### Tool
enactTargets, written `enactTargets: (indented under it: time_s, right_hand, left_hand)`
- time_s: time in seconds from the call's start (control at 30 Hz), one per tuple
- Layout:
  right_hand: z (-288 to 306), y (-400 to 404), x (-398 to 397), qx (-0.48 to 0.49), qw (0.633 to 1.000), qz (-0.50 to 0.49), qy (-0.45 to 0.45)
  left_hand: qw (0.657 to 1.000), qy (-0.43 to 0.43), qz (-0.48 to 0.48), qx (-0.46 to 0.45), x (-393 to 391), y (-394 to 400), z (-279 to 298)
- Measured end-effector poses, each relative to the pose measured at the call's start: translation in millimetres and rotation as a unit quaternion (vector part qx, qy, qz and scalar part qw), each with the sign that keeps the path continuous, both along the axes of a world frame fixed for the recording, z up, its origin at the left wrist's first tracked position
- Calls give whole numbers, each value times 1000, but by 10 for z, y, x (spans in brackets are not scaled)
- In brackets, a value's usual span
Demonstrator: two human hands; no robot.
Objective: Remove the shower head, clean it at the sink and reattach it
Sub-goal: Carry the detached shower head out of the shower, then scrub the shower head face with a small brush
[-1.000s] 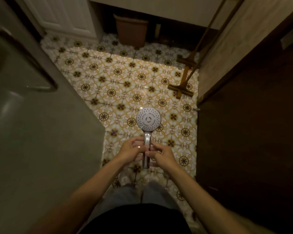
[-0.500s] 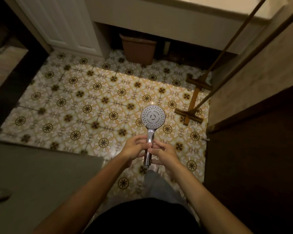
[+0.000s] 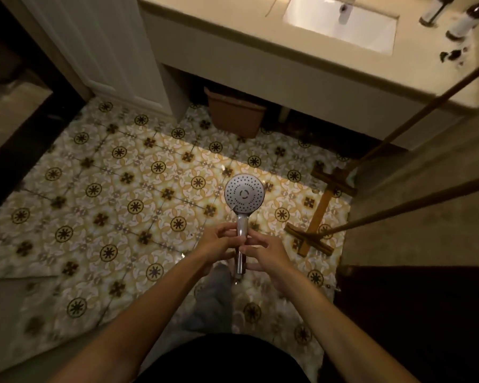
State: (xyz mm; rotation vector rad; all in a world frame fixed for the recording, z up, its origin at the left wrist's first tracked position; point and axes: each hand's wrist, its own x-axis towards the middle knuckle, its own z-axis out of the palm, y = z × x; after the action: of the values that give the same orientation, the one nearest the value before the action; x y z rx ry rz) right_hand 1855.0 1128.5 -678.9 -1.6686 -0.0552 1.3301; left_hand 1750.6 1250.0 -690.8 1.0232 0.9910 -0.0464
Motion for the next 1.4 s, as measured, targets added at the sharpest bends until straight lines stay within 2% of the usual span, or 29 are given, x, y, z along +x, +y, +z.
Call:
enactTargets:
  time_s: [0.33,0.67,0.9,1.07,1.4]
  right_hand:
    - [124,1676,1336,18,1000,3,-13]
    - [35,2720,2337,28,999,-14,7]
    - [-20,3625,3264,34,999,26,7]
    - [48,4160,3774,52,998,31,17]
    - [201,5294,4535,71,997,21,-20]
  left_hand:
    - [1000,-19,7,-6,1338,1699,101]
    - [1000,-21,4,-15,2367,2753,80]
    - [999,-7,25,-42,3228,3638,34]
    - [1000,0,18,-20,3714,4209,44]
    - [999,-46,-15,-5,4499,5454,138]
